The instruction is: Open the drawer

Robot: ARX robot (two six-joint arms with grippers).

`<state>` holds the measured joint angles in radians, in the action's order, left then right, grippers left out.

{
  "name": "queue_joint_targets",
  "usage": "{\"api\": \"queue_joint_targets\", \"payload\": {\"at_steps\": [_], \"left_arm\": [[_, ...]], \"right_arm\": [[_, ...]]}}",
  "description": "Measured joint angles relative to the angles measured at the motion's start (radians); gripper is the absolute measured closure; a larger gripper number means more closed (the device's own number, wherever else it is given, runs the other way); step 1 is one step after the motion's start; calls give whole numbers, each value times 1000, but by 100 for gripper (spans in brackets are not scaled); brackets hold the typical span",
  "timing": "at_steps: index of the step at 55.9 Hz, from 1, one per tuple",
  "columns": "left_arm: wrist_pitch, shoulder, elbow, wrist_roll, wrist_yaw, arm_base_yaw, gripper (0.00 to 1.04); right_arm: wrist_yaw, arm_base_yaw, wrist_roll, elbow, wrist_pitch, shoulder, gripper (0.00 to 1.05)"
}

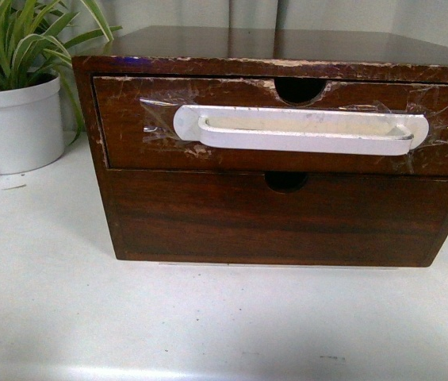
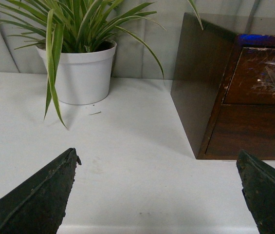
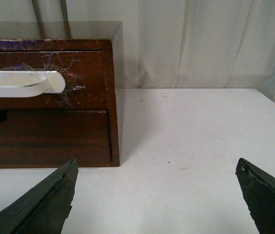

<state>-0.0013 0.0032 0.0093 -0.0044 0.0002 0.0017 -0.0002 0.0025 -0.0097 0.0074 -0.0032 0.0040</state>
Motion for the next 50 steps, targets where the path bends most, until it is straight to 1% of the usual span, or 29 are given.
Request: {"api": "queue_joint_targets", "payload": {"at_steps": [29,32,34,36,40,43,47,50], "left_arm": [[0,0,0,0,0,0,6],[-42,14,11,-14,-31,-14,6],[-85,37,24,-25,-65,-34,6],[-99,54,31,-27,-78,-52,6],[-125,85,53,-35,-57,-93,6],[-126,130,83,-24,-43,-143,6],[-82,221,128,29,11,-188,6],[-40,287,151,80,40,-200,6]], "right_arm": [[2,0,-1,0,-1,0,9],[28,8,-17,13,-49,15,9],[28,11,-25,22,-73,31,9],[21,12,-31,30,-86,49,9],[-23,10,-47,58,-110,94,9],[-76,3,-77,96,-129,145,9],[-159,-21,-136,150,-151,220,9],[-196,-29,-179,180,-166,268,9]]}}
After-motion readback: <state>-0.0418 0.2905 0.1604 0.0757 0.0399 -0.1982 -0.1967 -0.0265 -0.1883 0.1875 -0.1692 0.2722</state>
